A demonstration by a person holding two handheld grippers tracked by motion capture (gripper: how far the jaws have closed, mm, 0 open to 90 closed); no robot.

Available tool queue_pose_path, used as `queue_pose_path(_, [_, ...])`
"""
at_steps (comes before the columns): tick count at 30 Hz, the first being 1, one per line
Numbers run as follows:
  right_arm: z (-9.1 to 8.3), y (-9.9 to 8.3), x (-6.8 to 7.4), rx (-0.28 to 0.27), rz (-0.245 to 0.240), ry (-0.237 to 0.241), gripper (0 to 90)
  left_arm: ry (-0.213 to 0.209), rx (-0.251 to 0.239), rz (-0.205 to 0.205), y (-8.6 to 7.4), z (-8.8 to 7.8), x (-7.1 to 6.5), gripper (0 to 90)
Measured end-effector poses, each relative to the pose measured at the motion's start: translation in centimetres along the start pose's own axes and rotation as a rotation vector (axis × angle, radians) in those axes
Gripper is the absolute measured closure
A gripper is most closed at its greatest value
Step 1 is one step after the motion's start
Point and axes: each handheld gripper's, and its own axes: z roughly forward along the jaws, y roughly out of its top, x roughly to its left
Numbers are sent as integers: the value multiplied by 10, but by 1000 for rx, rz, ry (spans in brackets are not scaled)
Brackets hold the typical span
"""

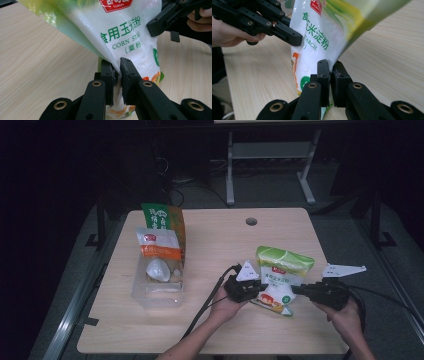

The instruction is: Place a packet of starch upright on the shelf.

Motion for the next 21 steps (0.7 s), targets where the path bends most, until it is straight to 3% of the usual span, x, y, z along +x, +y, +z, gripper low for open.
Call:
queue_pose_path(3, [-1, 0, -4, 3, 13, 22, 766, 0, -3, 7, 0, 0, -2, 816])
queue_pose_path(6, [1, 5, -8, -5, 29, 36, 596, 0, -3, 20, 0, -1, -4, 815])
queue_pose_path(10, [7, 12, -8, 5, 26, 53, 541, -5, -4, 27, -1, -2, -5, 815])
queue_pose_path(14, [18, 18, -2, 52, -3, 82, 622, -5, 0, 29, -1, -2, -6, 814])
queue_pose_path(17, [24, 23, 5, 75, -40, 62, 687, -8, -3, 19, -4, -5, -4, 811])
queue_pose_path(21, [22, 26, 6, 64, -27, 66, 788, -12, -1, 17, -5, -9, -3, 803])
